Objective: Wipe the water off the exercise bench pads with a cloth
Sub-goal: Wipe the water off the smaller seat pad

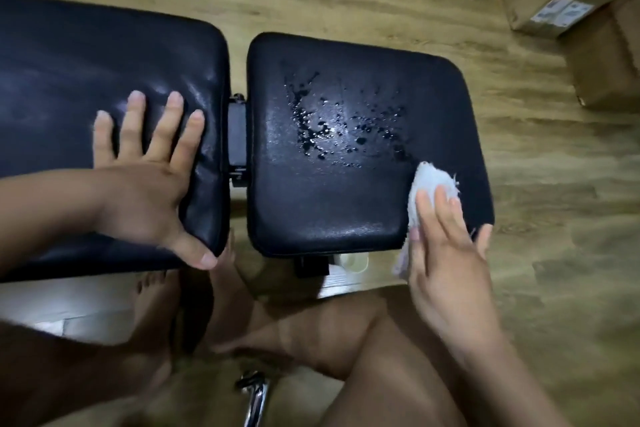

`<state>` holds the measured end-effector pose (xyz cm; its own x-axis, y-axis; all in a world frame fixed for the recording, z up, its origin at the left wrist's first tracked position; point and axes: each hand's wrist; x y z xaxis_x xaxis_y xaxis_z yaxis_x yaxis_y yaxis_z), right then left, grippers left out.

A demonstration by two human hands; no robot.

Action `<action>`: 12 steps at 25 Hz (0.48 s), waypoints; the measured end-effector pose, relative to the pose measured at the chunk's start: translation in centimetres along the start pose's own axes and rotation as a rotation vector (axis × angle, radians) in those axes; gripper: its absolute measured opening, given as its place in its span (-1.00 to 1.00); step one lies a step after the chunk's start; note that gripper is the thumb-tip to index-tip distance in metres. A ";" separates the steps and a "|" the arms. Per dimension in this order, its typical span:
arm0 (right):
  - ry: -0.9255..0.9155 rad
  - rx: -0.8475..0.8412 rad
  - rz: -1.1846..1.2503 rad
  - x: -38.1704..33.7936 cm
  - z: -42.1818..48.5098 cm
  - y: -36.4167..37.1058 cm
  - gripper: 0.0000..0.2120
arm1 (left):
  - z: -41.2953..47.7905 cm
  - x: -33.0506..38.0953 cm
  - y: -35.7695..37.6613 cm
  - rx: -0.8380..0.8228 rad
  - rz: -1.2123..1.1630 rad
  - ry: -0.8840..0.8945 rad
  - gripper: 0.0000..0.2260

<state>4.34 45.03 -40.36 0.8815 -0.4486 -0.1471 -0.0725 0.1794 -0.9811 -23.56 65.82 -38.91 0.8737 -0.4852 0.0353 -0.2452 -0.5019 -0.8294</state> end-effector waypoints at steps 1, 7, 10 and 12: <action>-0.016 -0.004 -0.025 -0.2 0.2 0.1 -0.47 | 0.2 0.0 -0.1 -0.025 0.013 0.012 0.48; -0.044 0.006 -0.037 -2.8 18.5 3.6 -0.50 | -0.9 0.9 -1.6 -0.101 0.064 -0.015 0.47; -0.027 -0.039 0.011 -3.6 20.7 3.0 -0.53 | -1.4 1.3 -2.3 -0.098 0.032 -0.031 0.47; -0.035 -0.009 0.040 -2.8 15.2 2.4 -0.55 | -1.4 1.3 -2.0 -0.088 0.035 -0.013 0.48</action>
<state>8.76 60.05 -40.41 0.8937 -0.4103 -0.1818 -0.1117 0.1889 -0.9756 -22.53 65.22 -36.41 0.8694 -0.4941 -0.0005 -0.3109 -0.5463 -0.7778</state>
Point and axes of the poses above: each hand's wrist, its own z-axis towards the middle knuckle, its own y-axis out of the palm, x = y × z, and after that the axes turned 14 degrees about x, right-handed
